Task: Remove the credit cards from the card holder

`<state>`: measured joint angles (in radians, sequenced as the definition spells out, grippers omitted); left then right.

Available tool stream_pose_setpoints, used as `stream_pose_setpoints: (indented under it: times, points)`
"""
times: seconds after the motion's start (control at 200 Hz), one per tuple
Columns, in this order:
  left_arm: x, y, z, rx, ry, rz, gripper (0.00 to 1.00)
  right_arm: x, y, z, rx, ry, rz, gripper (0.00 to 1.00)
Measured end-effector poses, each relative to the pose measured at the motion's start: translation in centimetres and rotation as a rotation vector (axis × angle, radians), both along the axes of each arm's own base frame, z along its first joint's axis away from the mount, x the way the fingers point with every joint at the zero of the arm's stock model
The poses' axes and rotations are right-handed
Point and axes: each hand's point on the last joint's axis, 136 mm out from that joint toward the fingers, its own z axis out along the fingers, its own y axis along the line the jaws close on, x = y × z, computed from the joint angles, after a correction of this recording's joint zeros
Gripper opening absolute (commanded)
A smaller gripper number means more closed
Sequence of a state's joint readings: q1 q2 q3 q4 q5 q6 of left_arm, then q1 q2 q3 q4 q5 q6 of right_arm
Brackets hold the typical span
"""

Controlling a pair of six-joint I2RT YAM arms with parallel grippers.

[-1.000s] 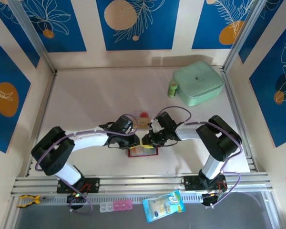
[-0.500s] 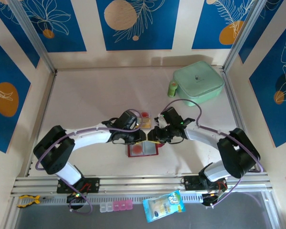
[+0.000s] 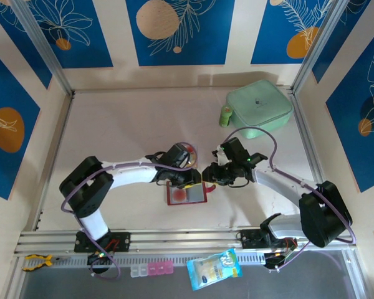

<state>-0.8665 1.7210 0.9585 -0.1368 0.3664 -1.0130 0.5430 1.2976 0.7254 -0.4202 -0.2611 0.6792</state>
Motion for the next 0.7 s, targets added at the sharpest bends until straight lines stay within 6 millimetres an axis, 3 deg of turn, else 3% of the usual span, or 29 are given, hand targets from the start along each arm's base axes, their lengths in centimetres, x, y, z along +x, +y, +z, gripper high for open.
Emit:
stream_pose_setpoints:
  times: [0.3,0.7]
  points:
    - [-0.2,-0.3,-2.2,0.021,0.032,-0.010,0.40,-0.3,-0.2,-0.1,-0.008,0.011,0.001,0.32]
    - [-0.2,-0.5,-1.8,0.010,0.022,-0.016,0.40,-0.4,-0.3,0.2,-0.005,0.007,-0.001,0.32]
